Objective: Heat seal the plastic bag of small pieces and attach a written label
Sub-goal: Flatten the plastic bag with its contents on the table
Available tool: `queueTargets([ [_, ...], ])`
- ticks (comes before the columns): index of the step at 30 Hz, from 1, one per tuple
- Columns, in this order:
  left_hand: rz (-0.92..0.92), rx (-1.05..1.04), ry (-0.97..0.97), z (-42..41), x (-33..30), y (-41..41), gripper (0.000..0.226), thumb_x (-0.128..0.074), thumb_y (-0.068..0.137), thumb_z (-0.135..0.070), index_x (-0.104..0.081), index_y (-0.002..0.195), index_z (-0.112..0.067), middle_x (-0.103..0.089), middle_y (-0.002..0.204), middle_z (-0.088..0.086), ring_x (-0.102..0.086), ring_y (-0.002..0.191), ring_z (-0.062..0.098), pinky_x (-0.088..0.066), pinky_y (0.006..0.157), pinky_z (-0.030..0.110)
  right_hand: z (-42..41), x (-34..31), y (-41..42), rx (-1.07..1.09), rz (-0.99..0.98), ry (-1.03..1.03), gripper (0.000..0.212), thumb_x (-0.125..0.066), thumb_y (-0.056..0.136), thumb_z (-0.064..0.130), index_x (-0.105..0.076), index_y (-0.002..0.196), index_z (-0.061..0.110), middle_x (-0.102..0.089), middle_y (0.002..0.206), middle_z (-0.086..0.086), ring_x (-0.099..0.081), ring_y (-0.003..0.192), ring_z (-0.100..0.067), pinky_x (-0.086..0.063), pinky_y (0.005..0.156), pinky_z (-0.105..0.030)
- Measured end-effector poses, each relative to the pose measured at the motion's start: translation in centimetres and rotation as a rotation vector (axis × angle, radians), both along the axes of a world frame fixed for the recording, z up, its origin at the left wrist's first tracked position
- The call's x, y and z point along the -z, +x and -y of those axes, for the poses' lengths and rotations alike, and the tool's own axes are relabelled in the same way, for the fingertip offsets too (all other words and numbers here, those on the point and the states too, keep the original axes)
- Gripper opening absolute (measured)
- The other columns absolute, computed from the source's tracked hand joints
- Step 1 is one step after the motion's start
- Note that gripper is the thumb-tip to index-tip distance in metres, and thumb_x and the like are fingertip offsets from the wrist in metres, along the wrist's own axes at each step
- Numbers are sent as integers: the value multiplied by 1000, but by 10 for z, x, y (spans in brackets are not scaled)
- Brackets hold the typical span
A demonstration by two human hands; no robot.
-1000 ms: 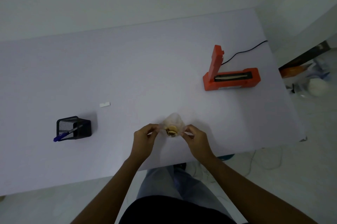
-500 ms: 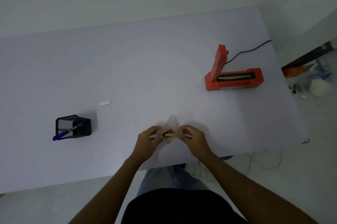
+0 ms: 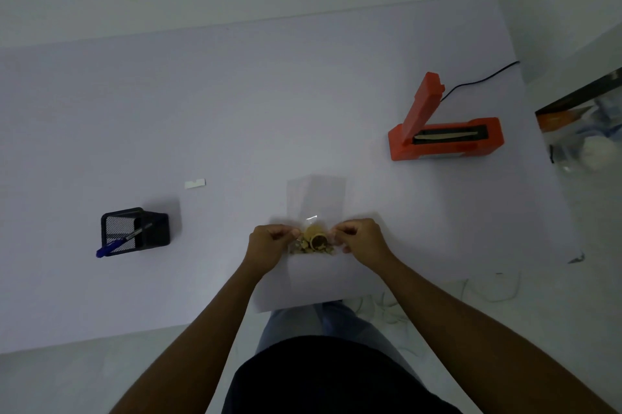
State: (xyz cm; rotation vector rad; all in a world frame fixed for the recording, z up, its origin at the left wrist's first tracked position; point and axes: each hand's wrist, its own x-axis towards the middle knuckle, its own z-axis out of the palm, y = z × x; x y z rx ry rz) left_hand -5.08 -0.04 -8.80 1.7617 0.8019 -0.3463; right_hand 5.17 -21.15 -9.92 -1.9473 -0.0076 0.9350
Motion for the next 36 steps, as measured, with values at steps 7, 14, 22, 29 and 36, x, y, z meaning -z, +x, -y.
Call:
queueTargets([
  [7, -85, 9, -58, -10, 4, 5, 16, -72, 89, -26, -80, 97, -15, -77, 82, 6, -69, 71, 17, -55, 50, 25, -1, -1, 6, -68, -82, -54, 14, -73, 90, 15, -79, 97, 4, -78, 80, -12, -75, 70, -20, -57, 56, -26],
  [14, -37, 50, -62, -12, 3, 21, 15, -72, 88, -18, -79, 102, -16, -77, 94, -1, -71, 82, 13, -53, 61, 20, -3, -7, 17, -10, -149, 5, 21, -75, 89, 14, -76, 110, 10, -78, 88, -15, -75, 68, -26, -54, 48, -26],
  [22, 6, 172, -27, -18, 5, 22, 10, -73, 88, -20, -79, 83, -14, -75, 75, 6, -68, 63, 24, -58, 53, 33, -5, -9, 10, -14, -101, -21, 15, -80, 85, 18, -78, 91, 4, -76, 73, -11, -74, 62, -23, -56, 48, -28],
  [29, -27, 241, 248, -18, 10, 20, 18, -72, 87, -36, -79, 80, -21, -74, 69, -6, -68, 63, 10, -60, 63, 33, -10, -9, 7, -50, -119, -84, 8, -77, 88, 16, -78, 80, 16, -76, 71, -11, -73, 59, -21, -60, 53, -34],
  [36, -55, 231, 555, 1, 1, 27, 27, -69, 84, -45, -70, 70, -22, -65, 71, -7, -62, 66, 14, -53, 58, 29, -20, -14, 17, -44, -214, -177, 31, -80, 86, 24, -73, 79, -5, -76, 74, -18, -75, 64, -28, -59, 50, -32],
])
